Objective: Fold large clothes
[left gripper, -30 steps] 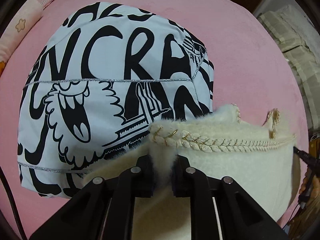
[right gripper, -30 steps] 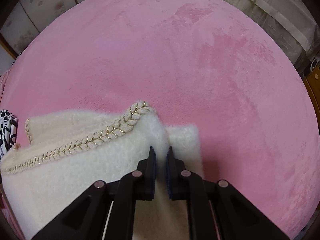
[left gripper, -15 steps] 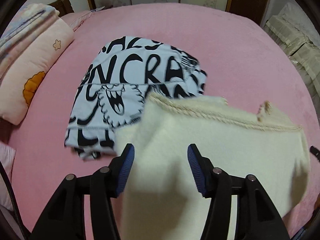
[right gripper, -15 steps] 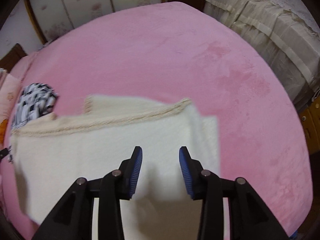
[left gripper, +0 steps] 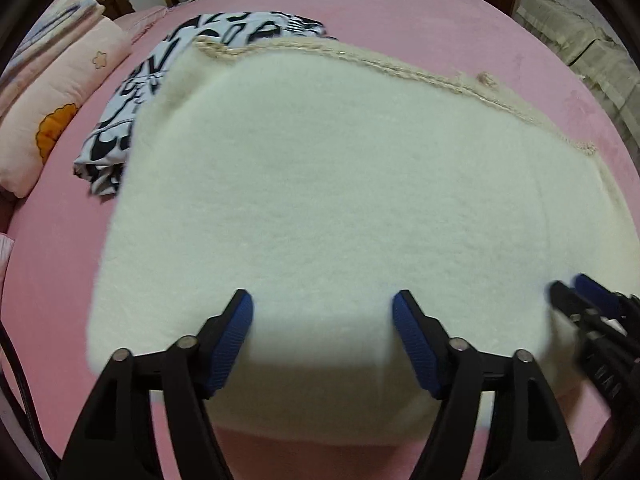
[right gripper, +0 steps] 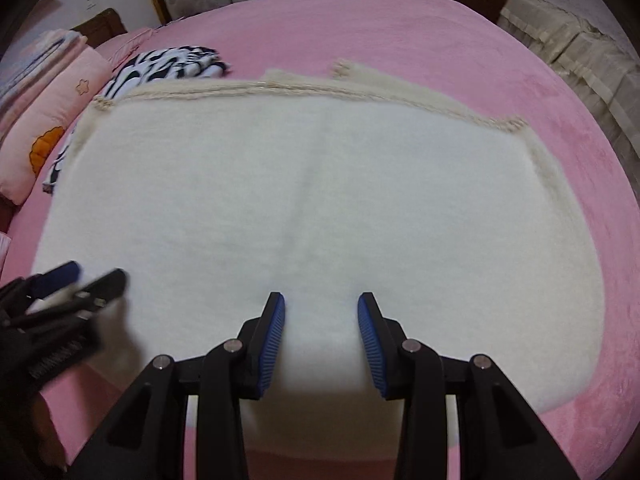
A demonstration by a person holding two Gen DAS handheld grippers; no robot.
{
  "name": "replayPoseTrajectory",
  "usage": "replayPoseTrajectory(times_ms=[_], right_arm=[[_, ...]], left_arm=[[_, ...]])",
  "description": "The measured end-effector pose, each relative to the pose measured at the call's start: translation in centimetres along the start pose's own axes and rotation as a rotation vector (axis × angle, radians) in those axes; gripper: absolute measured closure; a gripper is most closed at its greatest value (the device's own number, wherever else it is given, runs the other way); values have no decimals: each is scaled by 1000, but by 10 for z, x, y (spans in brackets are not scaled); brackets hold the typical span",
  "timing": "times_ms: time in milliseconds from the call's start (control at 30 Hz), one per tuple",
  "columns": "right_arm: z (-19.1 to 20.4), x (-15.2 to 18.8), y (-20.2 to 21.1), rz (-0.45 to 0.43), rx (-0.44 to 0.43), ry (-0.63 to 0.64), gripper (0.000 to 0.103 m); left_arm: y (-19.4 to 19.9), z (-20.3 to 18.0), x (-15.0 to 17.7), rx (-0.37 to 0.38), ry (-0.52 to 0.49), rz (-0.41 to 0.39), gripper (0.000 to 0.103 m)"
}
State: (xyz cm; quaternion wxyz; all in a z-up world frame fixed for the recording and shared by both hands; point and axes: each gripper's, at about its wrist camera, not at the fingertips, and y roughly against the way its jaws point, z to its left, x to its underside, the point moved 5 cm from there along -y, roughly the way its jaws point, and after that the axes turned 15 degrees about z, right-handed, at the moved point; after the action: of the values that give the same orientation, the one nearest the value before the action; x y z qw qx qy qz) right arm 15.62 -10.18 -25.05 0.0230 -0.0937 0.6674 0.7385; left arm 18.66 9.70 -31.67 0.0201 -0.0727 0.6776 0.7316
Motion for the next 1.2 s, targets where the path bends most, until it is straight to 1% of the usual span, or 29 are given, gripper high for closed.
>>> replayPoseTrajectory(times_ms=[67,100,133,200,267,300,333,367,400,467,533,600,700,867,967,1067,1200], right_arm=[[-22,4,3,-10,37,-16,65],[-40,7,4,-14,82,-26,65],[-54,12,4,-15,114,-33,65],[-83,19,5,-14,169,-46,65],[-103,25,7,-10,229,-55,65],[-110,27,7,-9,234,-58,65],[-115,28,7,-4,225,-59,65],[-116,30,6,0,215,-58,64],[-114,30,5,3,219,-52,64],[-109,28,4,9,258,-43,63],[-107,27,4,24,285,-61,63],[-107,26,4,43,279,-101,62],[-109,30,8,77,250,-143,62],[-109,36,16,141,211,-166,62],[-107,40,23,174,170,-175,62],[-100,47,30,204,130,-170,62],[-84,54,40,230,90,-126,62]], left_arm=[[-1,21,0,-43,29,-10,25],[-3,38,1,-77,62,-3,25],[-6,52,2,-89,93,9,25],[-13,88,7,-67,188,40,25],[-16,109,12,-71,245,55,24],[-18,120,15,-75,278,65,23],[-19,128,18,-54,304,74,23],[-20,134,21,-13,337,82,23],[-20,137,21,6,354,85,23],[-21,137,22,15,371,89,23],[-20,136,22,-9,369,91,23],[-18,131,21,-24,362,97,23],[-11,124,19,-10,351,111,23],[19,109,17,-12,311,91,23],[28,105,18,-14,303,113,23],[38,109,20,7,310,128,23],[52,108,30,54,321,133,23]])
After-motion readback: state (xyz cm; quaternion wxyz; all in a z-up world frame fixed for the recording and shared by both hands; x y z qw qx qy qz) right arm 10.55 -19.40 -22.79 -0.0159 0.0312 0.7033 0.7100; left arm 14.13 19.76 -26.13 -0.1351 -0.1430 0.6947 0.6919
